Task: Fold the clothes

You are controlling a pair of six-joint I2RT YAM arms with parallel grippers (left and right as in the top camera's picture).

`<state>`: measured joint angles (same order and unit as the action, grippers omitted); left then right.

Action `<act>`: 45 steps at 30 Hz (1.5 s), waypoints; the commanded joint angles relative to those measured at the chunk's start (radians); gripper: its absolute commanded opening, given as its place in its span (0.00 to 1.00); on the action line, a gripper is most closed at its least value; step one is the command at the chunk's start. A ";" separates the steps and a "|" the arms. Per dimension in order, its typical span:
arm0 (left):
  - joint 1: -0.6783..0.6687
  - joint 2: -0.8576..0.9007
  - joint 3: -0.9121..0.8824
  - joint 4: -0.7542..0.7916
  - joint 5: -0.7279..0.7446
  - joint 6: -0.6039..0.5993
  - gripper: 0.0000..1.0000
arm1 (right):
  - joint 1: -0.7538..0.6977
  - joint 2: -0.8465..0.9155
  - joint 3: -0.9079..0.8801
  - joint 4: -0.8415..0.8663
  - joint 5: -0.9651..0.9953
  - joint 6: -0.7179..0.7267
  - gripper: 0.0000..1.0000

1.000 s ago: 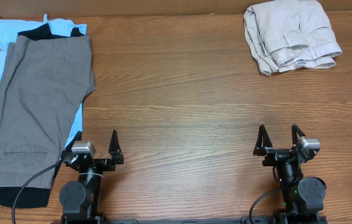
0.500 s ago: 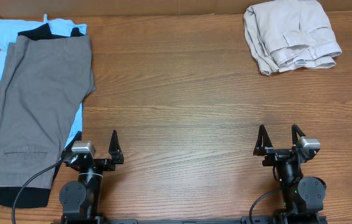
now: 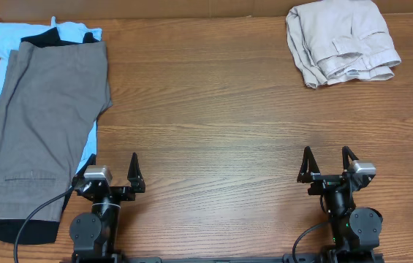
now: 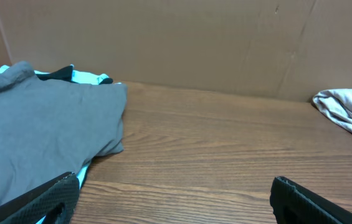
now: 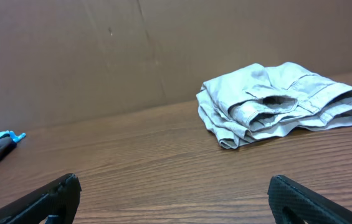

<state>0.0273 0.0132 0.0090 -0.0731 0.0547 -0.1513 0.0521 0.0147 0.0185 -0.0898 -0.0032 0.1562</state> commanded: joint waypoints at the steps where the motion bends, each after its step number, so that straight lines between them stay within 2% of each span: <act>1: 0.008 -0.009 -0.004 -0.001 -0.011 -0.006 1.00 | -0.006 -0.012 -0.011 0.006 -0.006 -0.006 1.00; 18: 0.008 -0.009 -0.004 0.002 -0.013 -0.007 1.00 | -0.006 -0.012 -0.010 0.010 -0.006 -0.006 1.00; 30: 0.008 -0.009 -0.004 0.113 0.006 -0.067 1.00 | -0.006 -0.012 -0.010 0.059 -0.010 -0.006 1.00; 37: 0.008 -0.009 -0.002 0.116 0.017 -0.132 1.00 | -0.006 -0.012 -0.010 0.069 -0.043 -0.007 1.00; 45: 0.008 -0.008 0.026 0.112 0.017 -0.137 1.00 | -0.006 -0.012 0.027 0.070 -0.044 -0.007 1.00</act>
<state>0.0273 0.0132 0.0090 0.0372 0.0631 -0.2676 0.0521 0.0147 0.0185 -0.0265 -0.0414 0.1558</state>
